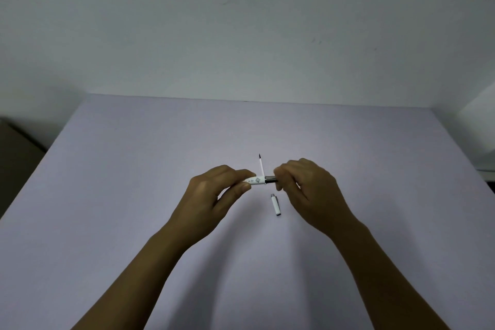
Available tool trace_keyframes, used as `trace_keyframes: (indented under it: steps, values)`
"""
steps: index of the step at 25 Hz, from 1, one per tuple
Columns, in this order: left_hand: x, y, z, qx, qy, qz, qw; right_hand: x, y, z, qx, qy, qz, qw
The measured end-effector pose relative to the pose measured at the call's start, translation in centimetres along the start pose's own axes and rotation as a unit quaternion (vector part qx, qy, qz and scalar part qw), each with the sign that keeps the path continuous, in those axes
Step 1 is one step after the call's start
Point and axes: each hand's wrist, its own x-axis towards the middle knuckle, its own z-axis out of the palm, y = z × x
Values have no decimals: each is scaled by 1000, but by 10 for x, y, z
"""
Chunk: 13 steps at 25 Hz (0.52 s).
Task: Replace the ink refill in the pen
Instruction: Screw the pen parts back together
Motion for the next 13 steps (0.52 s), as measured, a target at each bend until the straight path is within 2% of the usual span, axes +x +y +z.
trace_keyframes:
  steps: [3, 6, 8, 10, 13]
  values:
    - [-1, 1, 0, -4, 6, -10, 1000, -1, -1, -4, 46, -20, 1, 999]
    - [-3, 0, 1, -17, 10, -24, 1000, 2, -3, -6, -36, 12, -26, 999]
    - [-3, 1, 1, -22, 15, -32, 999, 3, -5, -8, -24, 19, -14, 999]
    - [-2, 1, 0, -21, 17, -33, 999, 3, -4, -10, -9, 10, -39, 999]
    - [-3, 2, -1, -24, 12, -29, 999, 5, -3, -10, -78, 24, -76, 994]
